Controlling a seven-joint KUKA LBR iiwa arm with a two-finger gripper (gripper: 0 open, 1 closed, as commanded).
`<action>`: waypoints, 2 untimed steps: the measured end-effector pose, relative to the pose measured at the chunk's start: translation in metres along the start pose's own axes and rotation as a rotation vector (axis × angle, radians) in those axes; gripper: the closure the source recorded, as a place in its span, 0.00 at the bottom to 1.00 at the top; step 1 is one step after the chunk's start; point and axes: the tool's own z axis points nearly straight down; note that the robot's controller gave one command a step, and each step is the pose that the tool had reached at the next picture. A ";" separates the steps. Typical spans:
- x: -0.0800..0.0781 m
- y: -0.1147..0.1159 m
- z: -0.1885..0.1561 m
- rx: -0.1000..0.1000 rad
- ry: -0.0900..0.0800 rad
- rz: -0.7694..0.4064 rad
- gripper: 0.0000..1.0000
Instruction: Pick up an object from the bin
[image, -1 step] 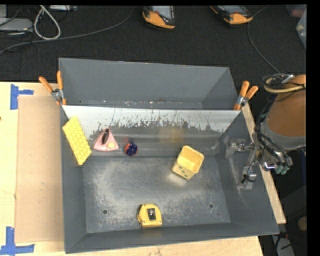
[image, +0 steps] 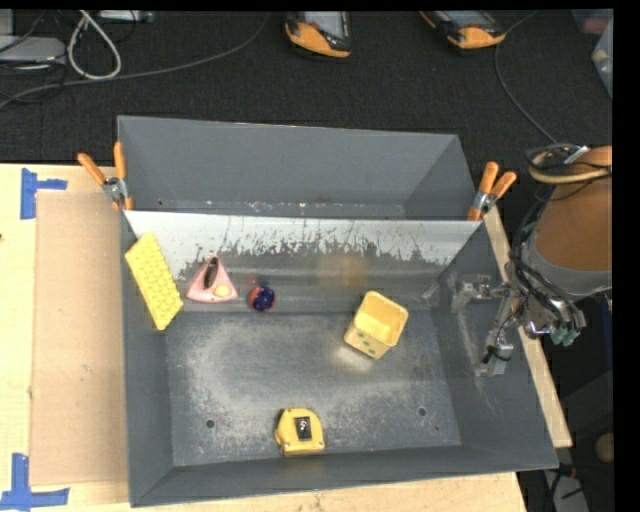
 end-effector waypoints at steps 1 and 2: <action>-0.032 0.037 0.059 0.000 -0.002 -0.151 0.00; -0.061 0.075 0.077 0.000 -0.003 0.006 0.00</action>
Offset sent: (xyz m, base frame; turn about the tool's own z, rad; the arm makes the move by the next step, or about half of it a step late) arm 0.0615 0.0750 -0.0772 0.0092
